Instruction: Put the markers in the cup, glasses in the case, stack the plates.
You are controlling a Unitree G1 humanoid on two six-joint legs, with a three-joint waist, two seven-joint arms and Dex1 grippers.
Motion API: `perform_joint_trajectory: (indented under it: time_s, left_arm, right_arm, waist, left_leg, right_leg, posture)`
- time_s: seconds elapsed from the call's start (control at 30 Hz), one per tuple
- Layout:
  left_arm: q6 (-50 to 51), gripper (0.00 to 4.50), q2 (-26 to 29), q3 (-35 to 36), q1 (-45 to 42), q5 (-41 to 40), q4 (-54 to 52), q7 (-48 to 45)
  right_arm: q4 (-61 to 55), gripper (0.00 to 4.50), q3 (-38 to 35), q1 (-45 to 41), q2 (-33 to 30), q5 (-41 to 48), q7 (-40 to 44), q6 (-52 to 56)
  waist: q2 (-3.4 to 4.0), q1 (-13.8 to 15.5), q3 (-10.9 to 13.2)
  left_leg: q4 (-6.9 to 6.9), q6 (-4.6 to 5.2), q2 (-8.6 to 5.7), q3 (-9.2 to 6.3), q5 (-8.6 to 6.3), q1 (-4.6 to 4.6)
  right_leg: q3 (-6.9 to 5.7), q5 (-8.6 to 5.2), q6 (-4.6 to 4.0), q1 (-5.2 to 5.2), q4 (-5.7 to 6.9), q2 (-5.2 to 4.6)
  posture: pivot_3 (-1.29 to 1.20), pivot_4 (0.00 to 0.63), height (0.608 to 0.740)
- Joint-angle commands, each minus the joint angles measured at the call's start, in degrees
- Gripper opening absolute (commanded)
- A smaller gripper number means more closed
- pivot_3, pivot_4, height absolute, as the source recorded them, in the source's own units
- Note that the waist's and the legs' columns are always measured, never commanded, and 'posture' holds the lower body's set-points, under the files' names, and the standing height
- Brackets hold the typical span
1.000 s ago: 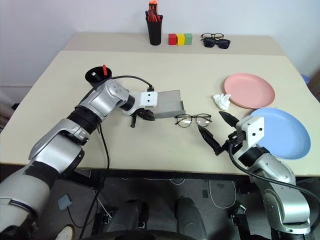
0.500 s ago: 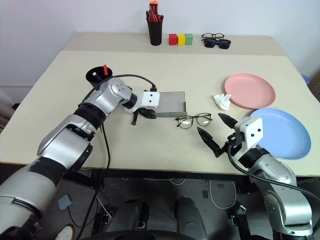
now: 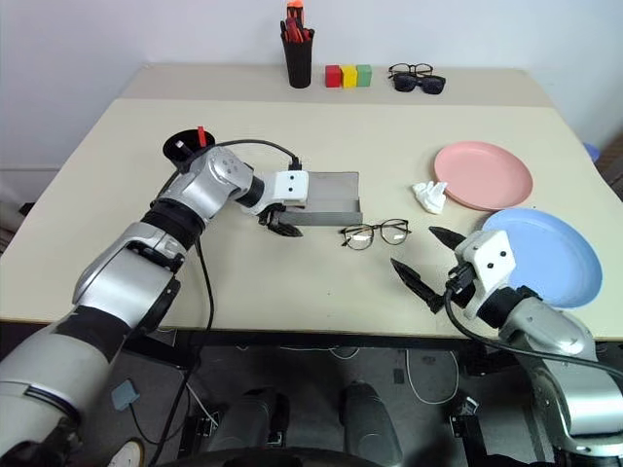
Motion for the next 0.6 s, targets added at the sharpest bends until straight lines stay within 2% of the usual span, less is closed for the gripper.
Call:
perform_joint_trajectory:
  time_s: [0.03, 0.13, 0.23, 0.4, 0.47, 0.6]
  left_arm:
    - [8.1, 3.49, 2.3, 4.7, 2.5, -4.5, -14.3, -2.4]
    - [17.6, 3.49, 4.7, 8.4, 6.6, -8.4, -26.4, -3.2]
    - [26.1, 3.49, 8.3, 12.8, 14.7, -13.7, -40.4, -3.4]
    - [30.5, 3.49, 17.7, 13.6, 38.7, -13.5, -62.3, 1.0]
    - [30.9, 3.49, 18.7, 13.7, 43.7, -13.4, -67.2, 3.6]
    - [35.6, 3.49, 16.0, 14.7, 47.6, -15.0, -72.7, 9.9]
  right_arm:
    - [5.4, 4.5, 4.0, -5.8, -4.1, -4.1, 5.1, -2.1]
    - [11.7, 4.5, 8.2, -11.1, -6.5, -8.1, 9.0, -5.0]
    - [17.6, 4.5, 11.7, -16.7, -6.4, -9.6, 13.0, -7.5]
    - [28.2, 4.5, 17.6, -27.4, -5.9, -12.3, 20.9, -11.3]
    - [32.2, 4.5, 18.8, -31.1, -5.2, -12.9, 23.2, -12.7]
    - [41.0, 4.5, 20.8, -38.4, -3.4, -15.3, 26.3, -16.8]
  waist:
    - [0.03, -0.2, 0.0]
    - [0.03, -0.2, 0.0]
    - [0.05, -0.6, 0.0]
    - [0.15, -1.4, -0.1]
    - [0.01, -1.0, 0.0]
    - [0.01, 0.7, 0.0]
  left_leg:
    - [0.0, -0.01, 0.0, 0.0, 0.0, 0.0]
    - [0.01, -0.04, 0.02, 0.02, 0.02, 0.01]
    - [-0.01, -0.26, 0.09, 0.03, 0.14, 0.01]
    - [-0.06, -0.3, 0.13, 0.02, 0.16, 0.04]
    - [-0.02, -0.3, 0.12, 0.01, 0.16, 0.02]
    - [0.09, -0.21, 0.08, -0.05, 0.11, -0.02]
  right_leg:
    - [0.0, 0.0, 0.0, -0.01, 0.0, 0.0]
    - [0.04, 0.0, 0.0, -0.03, 0.01, -0.02]
    - [0.09, 0.0, 0.0, -0.08, 0.02, -0.04]
    - [0.19, 0.0, -0.01, -0.13, 0.03, -0.06]
    - [0.21, 0.01, -0.02, -0.12, 0.04, -0.12]
    - [0.11, 0.08, -0.04, -0.03, 0.0, -0.21]
  posture:
    - [0.0, 0.15, 0.74]
    - [0.0, 0.15, 0.74]
    - [0.0, 0.15, 0.74]
    - [0.0, 0.15, 0.74]
    - [0.0, 0.15, 0.74]
    - [0.0, 0.15, 0.74]
